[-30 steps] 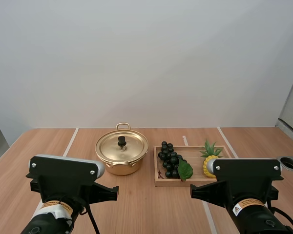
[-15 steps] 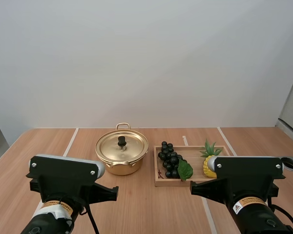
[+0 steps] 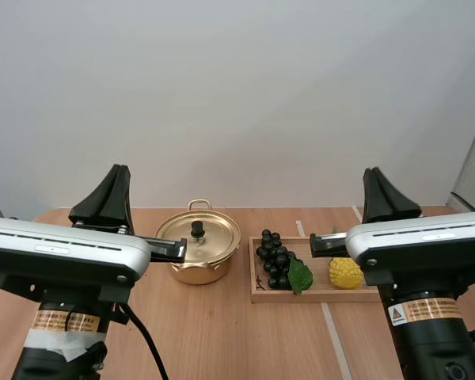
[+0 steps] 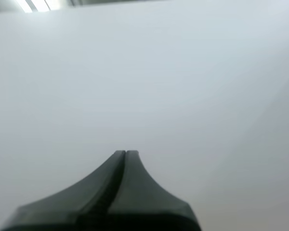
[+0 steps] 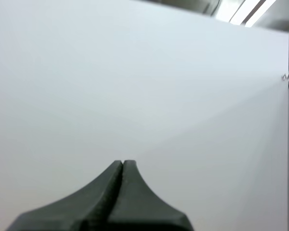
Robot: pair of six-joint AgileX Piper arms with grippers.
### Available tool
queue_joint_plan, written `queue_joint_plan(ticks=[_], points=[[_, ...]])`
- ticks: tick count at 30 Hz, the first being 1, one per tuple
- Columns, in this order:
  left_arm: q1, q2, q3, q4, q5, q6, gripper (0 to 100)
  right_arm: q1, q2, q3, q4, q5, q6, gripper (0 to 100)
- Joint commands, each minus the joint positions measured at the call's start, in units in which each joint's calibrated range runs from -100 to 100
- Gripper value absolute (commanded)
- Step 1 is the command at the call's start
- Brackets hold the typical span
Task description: Open the pot, put the pineapple inside, and close it
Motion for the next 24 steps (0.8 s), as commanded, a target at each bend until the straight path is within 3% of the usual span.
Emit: queue_joint_plan(ticks=[1,4,7,16,20,24], points=[[-0.23,-0.2,-4.6,-1.7,-3.1,0.2,0,-0.2,-0.3,-2.9,4.5,-10.2,-3.7,0],[-0.23,-0.2,-12.6,-6.7,0.6,0.2,0,-0.2,-0.3,-10.8,10.4,-0.7,-9.1,0],[-0.23,3.0,-22.1,-9.1,5.7,0.2,0,-0.2,1.2,-20.3,13.4,7.8,-10.7,0],[-0.07,19.4,-56.6,-9.1,32.4,4.4,0,-0.2,15.9,-46.8,13.4,21.8,-15.3,0],[0.1,26.4,-70.1,-9.1,46.5,4.4,0,-0.3,21.3,-54.8,13.4,35.9,-16.5,0],[1.46,33.1,-80.5,-8.4,64.1,4.4,0,-1.7,25.0,-61.7,13.4,53.0,-16.5,0]])
